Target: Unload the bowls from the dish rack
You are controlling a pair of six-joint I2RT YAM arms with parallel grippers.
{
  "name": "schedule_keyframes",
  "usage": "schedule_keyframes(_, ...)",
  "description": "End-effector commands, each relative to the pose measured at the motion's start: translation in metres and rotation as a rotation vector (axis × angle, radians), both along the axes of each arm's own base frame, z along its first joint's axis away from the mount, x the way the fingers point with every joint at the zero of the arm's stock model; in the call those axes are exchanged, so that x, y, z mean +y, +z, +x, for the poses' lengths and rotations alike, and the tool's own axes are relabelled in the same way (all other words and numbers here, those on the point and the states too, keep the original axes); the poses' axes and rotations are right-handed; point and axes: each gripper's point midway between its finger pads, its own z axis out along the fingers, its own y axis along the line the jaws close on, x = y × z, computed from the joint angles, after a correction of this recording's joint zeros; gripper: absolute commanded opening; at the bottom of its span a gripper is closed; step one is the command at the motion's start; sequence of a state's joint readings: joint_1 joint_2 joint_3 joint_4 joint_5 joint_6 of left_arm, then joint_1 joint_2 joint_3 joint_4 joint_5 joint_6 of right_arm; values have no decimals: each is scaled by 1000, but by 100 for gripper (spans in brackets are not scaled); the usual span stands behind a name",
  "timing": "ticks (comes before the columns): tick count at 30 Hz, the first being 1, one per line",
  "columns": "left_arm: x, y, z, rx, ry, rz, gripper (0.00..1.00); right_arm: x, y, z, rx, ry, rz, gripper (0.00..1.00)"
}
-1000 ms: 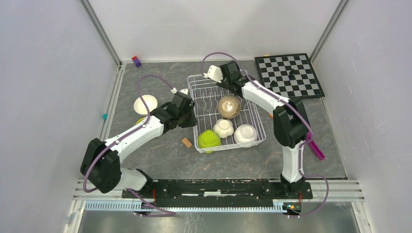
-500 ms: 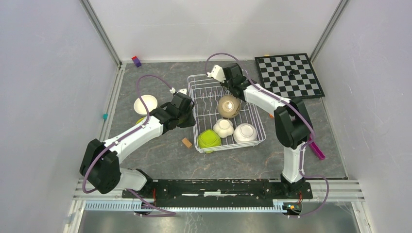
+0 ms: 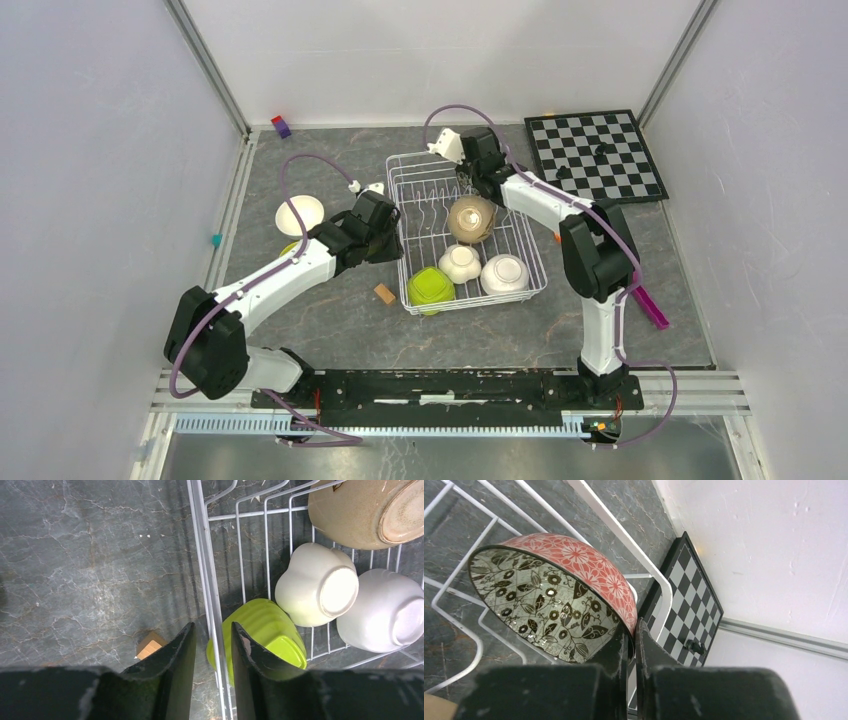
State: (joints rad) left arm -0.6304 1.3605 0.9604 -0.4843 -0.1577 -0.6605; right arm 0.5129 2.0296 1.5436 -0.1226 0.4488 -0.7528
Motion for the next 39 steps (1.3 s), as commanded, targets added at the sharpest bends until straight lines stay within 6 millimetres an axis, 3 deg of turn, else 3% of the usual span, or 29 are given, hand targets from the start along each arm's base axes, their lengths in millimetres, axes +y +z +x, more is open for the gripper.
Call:
schedule_keyframes(1,1,24,10,-69,55,-29,44,4,31,19,-115,-16,40,0)
schedule_keyframes(5,2,29,14,-90,65,-22,55,2,63,23,-195,-41,81,0)
schedule_keyframes(13,-4,30,28,-105,66,-9,55,-11,148,19,-373,-131,242,0)
schedule_keyframes(16,-7,30,35,-118,68,-7,54,-22,168,12,-398,-186,323,0)
schedule_keyframes(20,-11,25,42,-109,64,5,52,-44,177,-4,-373,-257,484,0)
schedule_keyframes(22,-12,21,45,-102,69,17,48,-57,177,-14,-356,-299,565,0)
schedule_keyframes(27,-4,15,57,-122,136,47,26,-84,160,-44,-301,-457,827,0)
schedule_keyframes(31,8,15,70,-142,200,89,3,-98,139,-68,-259,-572,965,0)
schedule_keyframes(35,23,18,80,-144,249,94,2,-122,125,-84,-232,-704,1055,0)
schedule_keyframes(39,49,20,88,-144,319,98,2,-125,102,-101,-158,-771,1135,0)
